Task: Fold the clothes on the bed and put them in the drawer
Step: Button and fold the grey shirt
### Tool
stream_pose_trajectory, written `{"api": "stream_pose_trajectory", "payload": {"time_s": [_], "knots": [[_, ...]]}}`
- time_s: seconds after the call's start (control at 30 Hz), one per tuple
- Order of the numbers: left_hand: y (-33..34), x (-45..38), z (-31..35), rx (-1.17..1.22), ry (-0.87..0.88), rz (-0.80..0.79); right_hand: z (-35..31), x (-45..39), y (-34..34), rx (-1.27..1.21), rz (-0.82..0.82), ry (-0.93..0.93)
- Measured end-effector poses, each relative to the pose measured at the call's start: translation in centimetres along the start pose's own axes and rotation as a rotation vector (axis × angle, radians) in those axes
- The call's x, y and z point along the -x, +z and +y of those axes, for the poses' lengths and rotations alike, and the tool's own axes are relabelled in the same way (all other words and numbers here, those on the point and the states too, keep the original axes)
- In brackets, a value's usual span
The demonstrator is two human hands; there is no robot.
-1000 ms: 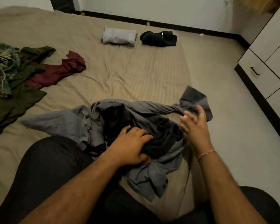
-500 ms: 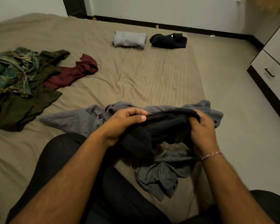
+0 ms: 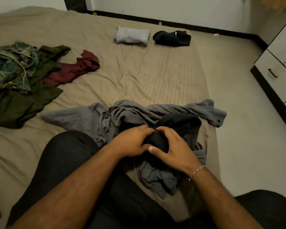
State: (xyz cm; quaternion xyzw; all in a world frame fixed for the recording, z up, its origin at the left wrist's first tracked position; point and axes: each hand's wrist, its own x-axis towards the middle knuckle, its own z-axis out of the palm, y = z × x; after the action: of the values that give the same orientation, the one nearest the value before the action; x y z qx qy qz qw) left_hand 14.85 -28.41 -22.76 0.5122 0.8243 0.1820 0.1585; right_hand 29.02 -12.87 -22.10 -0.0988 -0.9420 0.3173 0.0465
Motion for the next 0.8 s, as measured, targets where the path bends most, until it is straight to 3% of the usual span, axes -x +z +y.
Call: {"api": "stream_pose_trajectory", "payload": {"time_s": [0.07,0.13,0.27,0.33,0.4,0.47,0.53,0.67,0.73,0.8], "knots": [[0.3,-0.9,1.0,0.052,-0.037,0.129,0.2,0.0,0.7,0.031,-0.052,0.055],[-0.1,-1.1,1.2,0.199,-0.085,0.257,-0.3,0.1,1.4,0.031,0.038,0.091],[-2.6,-0.5,1.7,0.575,-0.133,0.53,-1.2,-0.4,0.3,-0.143,0.559,0.134],[-5.3,0.1,2.6,0.755,-0.151,0.624,-1.7,-0.6,-2.0,-0.262,0.655,0.191],[-8.7,0.2,3.4,0.892,-0.148,0.695,-2.1,-1.4,-4.3,-0.492,0.566,0.28],[-12.9,0.0,4.1,1.027,-0.148,0.74,-3.3,-2.4,-7.2,-0.873,0.429,0.381],[-17.8,0.0,4.7,1.067,-0.118,0.734,-4.9,-3.0,-11.6,-1.01,0.329,0.354],[-26.6,0.7,5.8,0.736,0.013,0.712,-8.3,-3.5,-20.8,-0.554,0.019,0.098],[-30.0,1.7,6.6,0.536,0.026,0.765,-9.6,-3.9,-24.1,-0.244,-0.135,0.07],[-32.3,2.9,7.0,0.467,0.06,0.777,-9.6,-4.3,-25.6,-0.061,-0.159,0.085]]}}
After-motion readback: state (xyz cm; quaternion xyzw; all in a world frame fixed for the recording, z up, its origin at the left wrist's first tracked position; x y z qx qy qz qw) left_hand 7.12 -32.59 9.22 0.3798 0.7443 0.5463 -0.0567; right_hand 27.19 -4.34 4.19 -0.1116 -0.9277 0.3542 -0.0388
